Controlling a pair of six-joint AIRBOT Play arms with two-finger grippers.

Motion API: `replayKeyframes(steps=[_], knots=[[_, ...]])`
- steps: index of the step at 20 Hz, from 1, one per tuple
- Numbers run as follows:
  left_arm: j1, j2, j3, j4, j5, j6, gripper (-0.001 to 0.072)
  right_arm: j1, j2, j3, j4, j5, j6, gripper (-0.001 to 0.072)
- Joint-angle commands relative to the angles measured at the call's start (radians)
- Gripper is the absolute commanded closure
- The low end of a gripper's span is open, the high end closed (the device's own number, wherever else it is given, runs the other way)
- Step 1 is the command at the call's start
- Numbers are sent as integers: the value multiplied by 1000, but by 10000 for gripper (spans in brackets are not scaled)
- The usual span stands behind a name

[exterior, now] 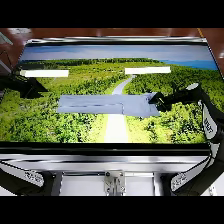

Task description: Fold the shirts.

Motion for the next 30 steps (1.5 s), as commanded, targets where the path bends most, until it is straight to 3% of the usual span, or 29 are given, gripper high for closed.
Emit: replayKeyframes(steps=[1,2,3,4,7,9,10,11,21,25,30], knots=[[-25,11,1,-14,-5,4,210,22,-42,0,61,-23,-21,136],[-32,11,1,-16,-5,4,210,23,-41,0,65,-34,-27,299],[-42,13,1,-16,-5,4,210,23,-40,0,80,-37,-30,538],[-54,13,1,-16,-5,4,214,16,-35,0,95,-36,-35,641],[-100,13,1,-26,9,5,476,-2,26,0,95,-31,-40,644],[-162,11,-1,-90,68,6,536,-15,90,0,82,-13,-35,644],[-203,6,-1,-119,105,6,626,-16,126,0,74,5,-35,644],[-258,0,-1,-140,155,6,665,-17,160,0,63,21,-32,644],[-803,-176,-1,-284,484,5,666,-16,434,0,21,149,37,644],[-923,-196,-1,-297,579,-35,666,-14,510,0,24,175,44,644],[-956,-246,-1,-297,596,-71,667,-14,586,0,24,216,51,643]])
